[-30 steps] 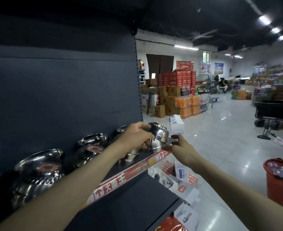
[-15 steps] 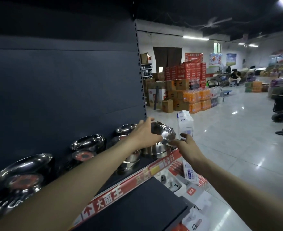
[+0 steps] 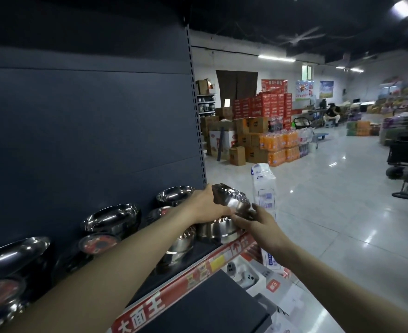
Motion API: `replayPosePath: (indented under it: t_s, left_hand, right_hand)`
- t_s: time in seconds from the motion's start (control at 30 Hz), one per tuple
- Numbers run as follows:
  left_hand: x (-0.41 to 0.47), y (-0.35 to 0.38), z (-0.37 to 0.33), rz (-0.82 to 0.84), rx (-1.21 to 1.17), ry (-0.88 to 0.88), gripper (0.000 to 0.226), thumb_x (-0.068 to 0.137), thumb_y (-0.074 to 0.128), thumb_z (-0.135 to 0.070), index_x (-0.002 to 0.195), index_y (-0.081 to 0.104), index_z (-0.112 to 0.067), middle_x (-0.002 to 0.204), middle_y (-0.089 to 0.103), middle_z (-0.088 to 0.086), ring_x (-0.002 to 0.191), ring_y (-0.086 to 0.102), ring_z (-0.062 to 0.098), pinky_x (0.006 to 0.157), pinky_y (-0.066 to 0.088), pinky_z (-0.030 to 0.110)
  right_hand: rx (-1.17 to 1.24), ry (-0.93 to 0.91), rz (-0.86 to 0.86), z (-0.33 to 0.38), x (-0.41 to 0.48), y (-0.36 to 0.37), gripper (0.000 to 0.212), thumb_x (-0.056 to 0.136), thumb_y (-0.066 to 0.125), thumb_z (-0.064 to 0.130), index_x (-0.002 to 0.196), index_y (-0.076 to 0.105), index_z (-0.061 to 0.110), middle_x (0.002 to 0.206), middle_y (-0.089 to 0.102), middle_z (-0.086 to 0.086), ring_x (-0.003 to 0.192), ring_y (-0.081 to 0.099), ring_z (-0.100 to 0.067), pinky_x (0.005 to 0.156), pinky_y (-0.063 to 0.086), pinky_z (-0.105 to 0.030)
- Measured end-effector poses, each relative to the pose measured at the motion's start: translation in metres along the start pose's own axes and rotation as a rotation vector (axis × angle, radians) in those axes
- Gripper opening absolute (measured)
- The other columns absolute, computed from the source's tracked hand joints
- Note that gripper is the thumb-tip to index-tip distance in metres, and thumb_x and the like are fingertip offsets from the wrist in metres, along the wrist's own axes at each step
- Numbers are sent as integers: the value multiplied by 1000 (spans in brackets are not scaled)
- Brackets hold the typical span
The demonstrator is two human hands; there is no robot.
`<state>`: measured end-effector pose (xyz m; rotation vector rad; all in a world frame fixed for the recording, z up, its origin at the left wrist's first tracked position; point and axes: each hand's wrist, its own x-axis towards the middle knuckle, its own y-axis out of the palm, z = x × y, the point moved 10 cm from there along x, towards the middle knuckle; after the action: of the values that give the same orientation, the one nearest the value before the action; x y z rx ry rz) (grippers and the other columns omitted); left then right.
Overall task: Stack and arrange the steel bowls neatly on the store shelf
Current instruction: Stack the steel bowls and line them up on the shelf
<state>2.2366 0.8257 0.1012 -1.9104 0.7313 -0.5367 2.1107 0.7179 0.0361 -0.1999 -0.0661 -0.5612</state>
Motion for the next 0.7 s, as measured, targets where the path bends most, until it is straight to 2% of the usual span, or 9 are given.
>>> replayPosePath:
  t_s: [0.07,0.13,0.27,0.43,0.53,0.6,0.63,0.67,0.7]
  left_hand:
    - [1,-1,3,-44,-29,20,93,79,78,-68,152,43,-22,142,60,5,123,61,26,101,54,42]
    - [-1,-3,3,-75,-41,44,81,80,78,-66,143,50,-24,134,63,2,116,61,22,97,55,39]
    - [-14,-17,-6,-154,-74,94,67,87,78,-61,136,54,-22,119,66,0,104,64,19,89,54,34]
    - [-36,-53,-13,-317,-175,109,64,85,80,-62,133,59,-24,124,65,-2,112,58,15,90,45,31]
    - [-58,-77,-10,-416,-282,127,59,78,86,-61,122,67,-25,113,70,-10,112,61,14,87,44,29]
    - [-76,-88,-6,-446,-324,134,60,76,86,-65,117,68,-25,107,69,-16,108,61,9,79,46,22]
    - [-85,-94,-3,-460,-340,143,58,75,86,-66,113,70,-26,103,71,-18,104,63,6,72,48,17]
    - [-94,-99,0,-473,-356,152,56,74,86,-67,110,72,-27,99,73,-19,100,66,4,67,48,12]
    - [-103,-103,4,-483,-374,159,54,73,86,-68,109,73,-29,95,75,-18,97,68,3,69,51,12]
  right_hand:
    - [-21,-47,-13,4,-1,2,53,88,78,45,133,60,23,119,76,4,107,75,-21,102,59,-54]
    - [-22,-74,-32,4,-1,4,53,87,78,45,133,61,25,118,78,6,107,76,-19,103,59,-54]
    - [-14,-149,-88,21,-3,4,62,79,74,56,132,61,27,119,78,6,109,75,-18,101,60,-52]
    - [-25,-245,-124,61,-7,-2,42,98,76,35,135,59,24,119,73,3,107,74,-14,98,61,-46]
    - [-59,-337,-144,91,-19,0,63,94,78,47,146,54,22,122,71,5,110,70,-10,100,60,-43]
    - [-77,-398,-148,110,-31,5,82,87,78,60,154,49,24,126,70,6,114,69,-12,101,58,-42]
    - [-86,-421,-153,118,-37,8,84,87,78,61,156,48,25,124,70,7,111,70,-8,101,59,-40]
    - [-94,-441,-157,125,-43,12,81,89,79,56,157,48,26,120,70,11,104,72,-3,96,59,-32]
    - [-114,-455,-153,131,-49,17,77,92,79,48,158,47,25,115,69,16,95,72,7,88,57,-19]
